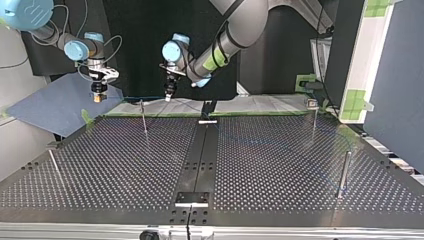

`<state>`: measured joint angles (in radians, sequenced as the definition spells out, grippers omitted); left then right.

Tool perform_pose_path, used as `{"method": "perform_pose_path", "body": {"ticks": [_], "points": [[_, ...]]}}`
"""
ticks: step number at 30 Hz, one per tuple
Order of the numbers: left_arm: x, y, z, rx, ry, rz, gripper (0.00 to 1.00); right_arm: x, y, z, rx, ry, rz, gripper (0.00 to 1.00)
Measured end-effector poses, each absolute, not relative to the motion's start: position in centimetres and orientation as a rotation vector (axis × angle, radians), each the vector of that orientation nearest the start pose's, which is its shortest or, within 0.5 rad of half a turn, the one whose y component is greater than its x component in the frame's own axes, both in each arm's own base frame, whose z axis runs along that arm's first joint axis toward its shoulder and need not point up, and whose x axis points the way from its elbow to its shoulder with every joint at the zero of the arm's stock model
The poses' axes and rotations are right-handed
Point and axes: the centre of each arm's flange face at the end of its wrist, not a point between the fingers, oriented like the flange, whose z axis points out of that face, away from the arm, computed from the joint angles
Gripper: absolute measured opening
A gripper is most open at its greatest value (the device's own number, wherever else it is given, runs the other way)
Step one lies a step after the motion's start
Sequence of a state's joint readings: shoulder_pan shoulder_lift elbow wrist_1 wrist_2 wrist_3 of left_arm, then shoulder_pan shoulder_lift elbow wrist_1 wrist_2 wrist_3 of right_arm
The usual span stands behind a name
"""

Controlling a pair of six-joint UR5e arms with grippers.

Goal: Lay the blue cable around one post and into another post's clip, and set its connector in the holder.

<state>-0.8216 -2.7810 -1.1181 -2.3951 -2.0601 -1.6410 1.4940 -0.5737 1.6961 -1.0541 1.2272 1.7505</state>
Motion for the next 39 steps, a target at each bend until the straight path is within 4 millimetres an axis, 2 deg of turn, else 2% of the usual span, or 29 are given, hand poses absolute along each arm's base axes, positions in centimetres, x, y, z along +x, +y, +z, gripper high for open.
{"method": "perform_pose_path", "body": {"ticks": [39], "points": [[47.7,-62.6,-4.5,0.21,1.561,-0.302,0.01,12.2,-63.4,-6.1,1.369,-1.269,1.515,0.0]]}}
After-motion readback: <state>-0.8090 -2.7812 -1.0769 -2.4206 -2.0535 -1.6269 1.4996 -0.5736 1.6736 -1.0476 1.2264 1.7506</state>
